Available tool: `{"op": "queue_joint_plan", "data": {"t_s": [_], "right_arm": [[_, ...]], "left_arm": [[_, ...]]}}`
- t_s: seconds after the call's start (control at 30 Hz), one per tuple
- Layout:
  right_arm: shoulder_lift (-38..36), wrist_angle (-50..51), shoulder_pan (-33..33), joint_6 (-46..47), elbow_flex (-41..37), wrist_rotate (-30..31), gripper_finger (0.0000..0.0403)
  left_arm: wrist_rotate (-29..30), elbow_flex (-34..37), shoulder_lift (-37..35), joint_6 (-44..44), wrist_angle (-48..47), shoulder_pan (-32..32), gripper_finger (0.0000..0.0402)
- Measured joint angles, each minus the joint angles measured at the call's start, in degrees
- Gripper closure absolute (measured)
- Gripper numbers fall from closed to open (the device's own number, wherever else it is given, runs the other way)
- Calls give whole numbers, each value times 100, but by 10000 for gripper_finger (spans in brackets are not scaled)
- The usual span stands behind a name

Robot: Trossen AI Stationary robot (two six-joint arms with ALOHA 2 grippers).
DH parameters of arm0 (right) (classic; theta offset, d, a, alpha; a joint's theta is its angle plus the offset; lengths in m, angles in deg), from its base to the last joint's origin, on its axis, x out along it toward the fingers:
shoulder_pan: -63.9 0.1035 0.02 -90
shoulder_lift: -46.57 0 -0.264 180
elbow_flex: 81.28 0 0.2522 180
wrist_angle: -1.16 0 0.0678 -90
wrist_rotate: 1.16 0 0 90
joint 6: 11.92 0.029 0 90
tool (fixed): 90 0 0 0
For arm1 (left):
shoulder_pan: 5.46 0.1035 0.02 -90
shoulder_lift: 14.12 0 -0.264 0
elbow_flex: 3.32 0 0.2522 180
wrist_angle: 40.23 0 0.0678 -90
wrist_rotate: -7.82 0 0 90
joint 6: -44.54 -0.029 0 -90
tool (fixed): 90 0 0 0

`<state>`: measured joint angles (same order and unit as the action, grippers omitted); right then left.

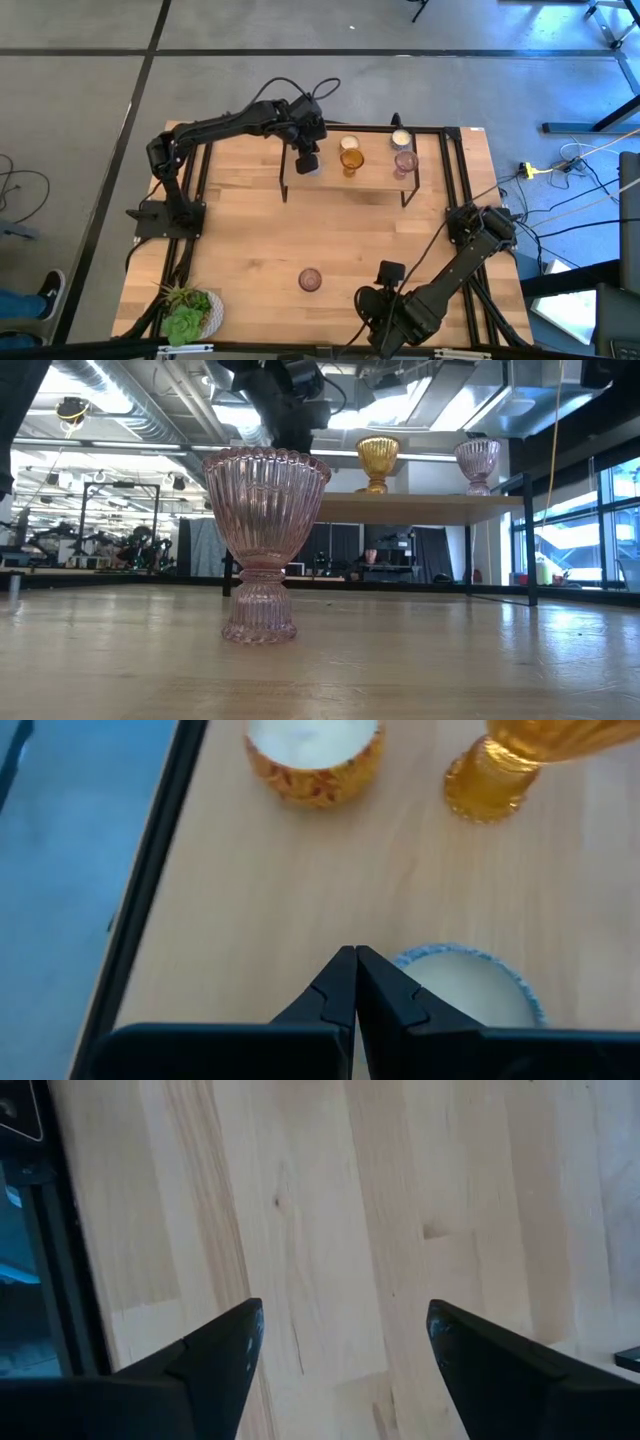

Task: Pick & Place candle stick holders
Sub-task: Put the light blue candle on the shelf, then put the violet candle holder on the shelf aligned with the light blue candle

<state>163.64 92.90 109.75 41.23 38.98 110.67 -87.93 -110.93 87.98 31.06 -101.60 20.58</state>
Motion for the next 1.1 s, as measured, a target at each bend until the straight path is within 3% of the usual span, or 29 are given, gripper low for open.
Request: {"op": "queue_joint_plan", "data": {"t_s": [0.57, 0.73, 0.93, 1.1], "right_arm": [[0, 4, 0, -24, 0, -1, 123], [0, 2, 0, -24, 0, 1, 123], [0, 6, 0, -30, 0, 70, 128], [0, 34, 30, -294, 144, 448, 166]], "left_arm": [[74, 0, 0, 7, -501, -153, 400], [886, -8, -108, -15, -225, -273, 400], [843, -20, -872, -27, 443, -351, 400], [711, -31, -1872, 108, 642, -647, 400]]}}
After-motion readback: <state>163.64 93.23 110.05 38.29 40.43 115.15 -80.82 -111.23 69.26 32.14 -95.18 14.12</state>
